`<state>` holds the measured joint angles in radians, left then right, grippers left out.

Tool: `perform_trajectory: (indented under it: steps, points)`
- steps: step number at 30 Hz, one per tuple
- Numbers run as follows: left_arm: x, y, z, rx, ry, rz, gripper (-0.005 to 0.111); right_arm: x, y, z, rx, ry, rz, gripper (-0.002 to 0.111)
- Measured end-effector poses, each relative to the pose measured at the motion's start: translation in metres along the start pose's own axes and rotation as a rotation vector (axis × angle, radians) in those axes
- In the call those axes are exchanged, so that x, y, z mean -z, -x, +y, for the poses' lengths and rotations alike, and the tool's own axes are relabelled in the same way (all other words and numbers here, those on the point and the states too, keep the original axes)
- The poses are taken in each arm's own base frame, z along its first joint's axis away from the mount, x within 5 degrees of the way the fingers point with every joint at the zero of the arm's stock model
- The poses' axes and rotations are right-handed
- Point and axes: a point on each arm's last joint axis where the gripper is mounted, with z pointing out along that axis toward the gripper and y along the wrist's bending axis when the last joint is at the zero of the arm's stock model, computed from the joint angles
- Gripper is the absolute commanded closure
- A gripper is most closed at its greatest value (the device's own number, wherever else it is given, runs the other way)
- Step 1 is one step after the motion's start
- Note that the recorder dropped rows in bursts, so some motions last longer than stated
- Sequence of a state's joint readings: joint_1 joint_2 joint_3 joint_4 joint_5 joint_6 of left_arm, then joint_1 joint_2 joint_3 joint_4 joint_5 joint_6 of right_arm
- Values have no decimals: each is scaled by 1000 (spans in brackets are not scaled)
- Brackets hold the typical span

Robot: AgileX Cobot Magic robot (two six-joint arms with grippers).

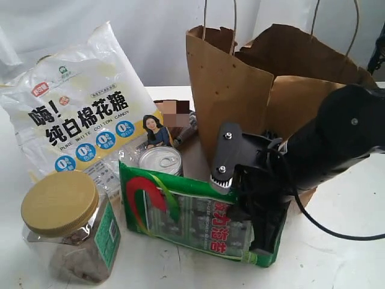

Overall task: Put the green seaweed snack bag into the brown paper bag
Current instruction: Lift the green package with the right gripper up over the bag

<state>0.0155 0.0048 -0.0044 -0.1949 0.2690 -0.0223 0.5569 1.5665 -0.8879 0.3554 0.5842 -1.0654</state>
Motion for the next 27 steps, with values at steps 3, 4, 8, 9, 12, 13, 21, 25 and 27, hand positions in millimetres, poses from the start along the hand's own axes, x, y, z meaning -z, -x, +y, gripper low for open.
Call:
perform_trajectory:
  steps: [3, 4, 8, 9, 12, 13, 21, 25, 27]
  points:
    - [0, 0, 0, 0, 0, 0, 107, -1, 0, 1, -4, 12, 5, 105]
    - [0, 0, 0, 0, 0, 0, 107, -1, -1, 1, -3, 16, 7, 108]
    - [0, 0, 0, 0, 0, 0, 107, 1, 2, 6, 16, 33, 9, 108]
    - [0, 0, 0, 0, 0, 0, 107, 3, 4, 9, 25, 33, 3, 108]
    - [0, 0, 0, 0, 0, 0, 107, 29, 16, 21, 34, 4, -59, 108]
    - [0, 0, 0, 0, 0, 0, 107, 44, 18, 23, 11, -28, -96, 108]
    - [0, 0, 0, 0, 0, 0, 107, 179, 23, 47, -46, -278, -438, 108]
    - [0, 0, 0, 0, 0, 0, 107, 232, 30, 51, -43, -401, -591, 108]
    - [0, 0, 0, 0, 0, 0, 107, 245, 32, 49, -38, -459, -633, 108]
